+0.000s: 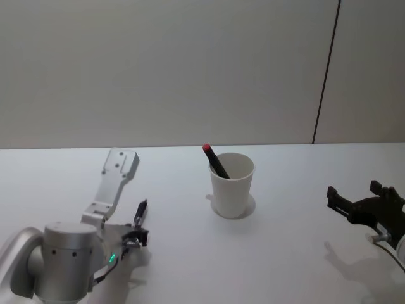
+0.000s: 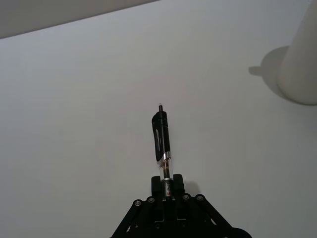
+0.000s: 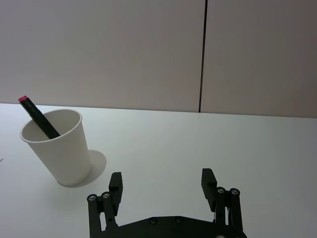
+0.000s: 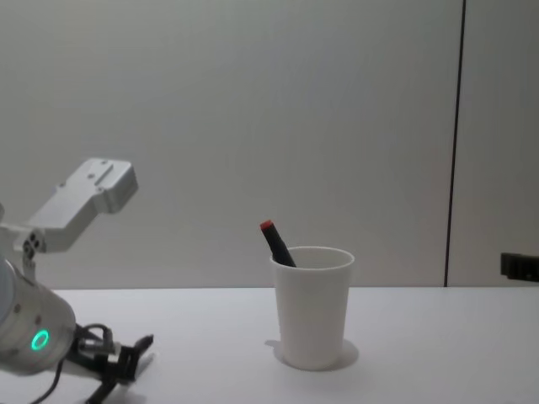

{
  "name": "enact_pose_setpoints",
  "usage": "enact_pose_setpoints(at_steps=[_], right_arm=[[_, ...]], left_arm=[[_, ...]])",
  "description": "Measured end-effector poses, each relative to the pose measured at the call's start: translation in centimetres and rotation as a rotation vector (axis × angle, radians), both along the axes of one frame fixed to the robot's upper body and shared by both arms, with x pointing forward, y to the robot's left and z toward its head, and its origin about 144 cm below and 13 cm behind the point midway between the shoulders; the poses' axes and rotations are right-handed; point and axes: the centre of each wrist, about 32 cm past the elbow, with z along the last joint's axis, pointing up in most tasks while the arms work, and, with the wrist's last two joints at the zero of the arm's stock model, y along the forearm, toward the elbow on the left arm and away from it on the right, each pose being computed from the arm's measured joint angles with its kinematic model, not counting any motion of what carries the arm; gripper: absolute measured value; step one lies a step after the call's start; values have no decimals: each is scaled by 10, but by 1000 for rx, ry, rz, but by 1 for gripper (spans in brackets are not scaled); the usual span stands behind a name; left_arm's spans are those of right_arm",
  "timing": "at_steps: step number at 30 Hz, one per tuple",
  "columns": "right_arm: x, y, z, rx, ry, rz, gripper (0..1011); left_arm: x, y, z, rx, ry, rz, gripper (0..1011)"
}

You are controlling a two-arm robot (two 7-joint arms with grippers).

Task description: Place the pen into the pen holder.

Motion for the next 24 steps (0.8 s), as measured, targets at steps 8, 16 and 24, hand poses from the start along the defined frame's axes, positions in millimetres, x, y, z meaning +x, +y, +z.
enact_pose_setpoints(at_steps=[8,16,24], right_arm=[[0,0,0,0,0,0,1002],[0,0,0,0,0,0,1002],[0,0,0,0,0,0,1002]], left_arm=[[0,6,8,-2,-84,-2,142],[-3,11,11,0,-181,-18,142],[-7,18,13,0,-309,-69,142]])
